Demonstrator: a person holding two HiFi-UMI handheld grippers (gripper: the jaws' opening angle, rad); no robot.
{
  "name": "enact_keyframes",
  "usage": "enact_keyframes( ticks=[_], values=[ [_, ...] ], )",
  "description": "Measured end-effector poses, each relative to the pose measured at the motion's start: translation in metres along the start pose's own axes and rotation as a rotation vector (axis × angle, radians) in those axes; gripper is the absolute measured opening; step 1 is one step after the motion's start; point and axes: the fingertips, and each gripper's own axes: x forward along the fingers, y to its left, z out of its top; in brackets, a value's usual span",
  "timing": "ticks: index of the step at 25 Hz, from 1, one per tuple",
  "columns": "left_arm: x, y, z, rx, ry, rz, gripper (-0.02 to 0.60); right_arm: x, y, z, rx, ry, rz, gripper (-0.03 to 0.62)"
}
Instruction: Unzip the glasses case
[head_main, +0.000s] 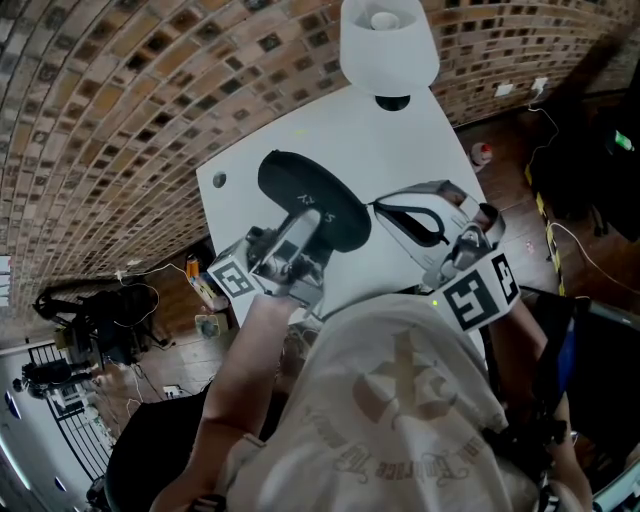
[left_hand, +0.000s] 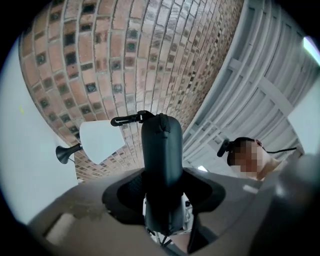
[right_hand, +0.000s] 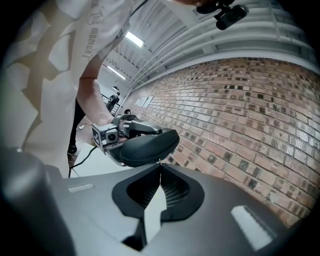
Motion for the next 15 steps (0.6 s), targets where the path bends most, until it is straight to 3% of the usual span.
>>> enact_keyframes(
  ticks=[15],
  values=[
    [-0.001,0.003,-0.049,0.145,0.402,0.051,0.225,-0.001,-0.003,-0.003,-0.007,0.009,0.004,0.011]
  ],
)
